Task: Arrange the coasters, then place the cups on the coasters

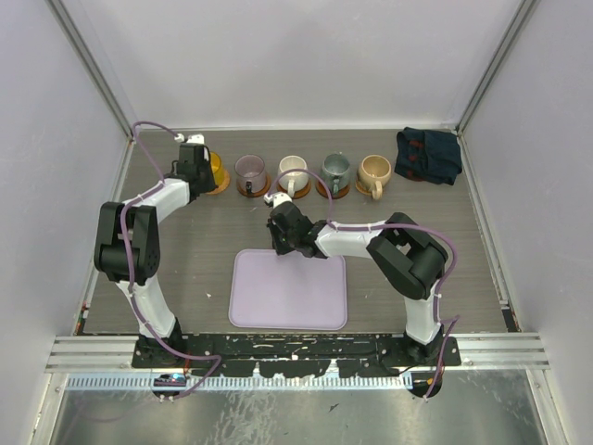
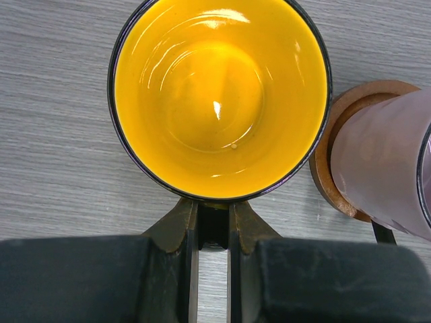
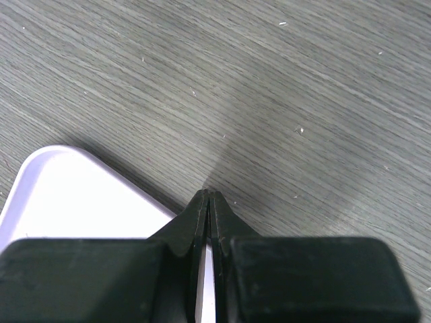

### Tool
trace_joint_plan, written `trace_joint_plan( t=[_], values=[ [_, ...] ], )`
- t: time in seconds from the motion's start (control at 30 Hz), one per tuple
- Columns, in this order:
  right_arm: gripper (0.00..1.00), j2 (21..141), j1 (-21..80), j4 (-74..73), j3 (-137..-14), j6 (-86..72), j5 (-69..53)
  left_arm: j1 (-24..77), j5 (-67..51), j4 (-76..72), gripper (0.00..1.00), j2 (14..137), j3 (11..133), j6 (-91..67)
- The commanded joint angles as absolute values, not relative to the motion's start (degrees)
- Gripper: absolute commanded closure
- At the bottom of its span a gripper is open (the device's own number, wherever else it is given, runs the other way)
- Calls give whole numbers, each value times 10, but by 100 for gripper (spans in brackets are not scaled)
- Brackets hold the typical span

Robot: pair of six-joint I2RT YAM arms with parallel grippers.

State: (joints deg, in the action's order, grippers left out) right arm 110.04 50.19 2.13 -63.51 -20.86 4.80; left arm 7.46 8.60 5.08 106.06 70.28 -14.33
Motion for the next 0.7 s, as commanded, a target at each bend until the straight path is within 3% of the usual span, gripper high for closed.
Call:
trace_joint_plan(
  t=[0.0,0.2,0.67],
  values=[
    [89,1114,508,12,-643,-205,48,71,99,4,90,1055,729,-154],
    [89,1114,507,10,-643,-205,48,72,102,9,76,1053,726,-160],
    [89,1114,508,9,-642,-205,47,71,105,11,73,1041,708,-169]
  ],
)
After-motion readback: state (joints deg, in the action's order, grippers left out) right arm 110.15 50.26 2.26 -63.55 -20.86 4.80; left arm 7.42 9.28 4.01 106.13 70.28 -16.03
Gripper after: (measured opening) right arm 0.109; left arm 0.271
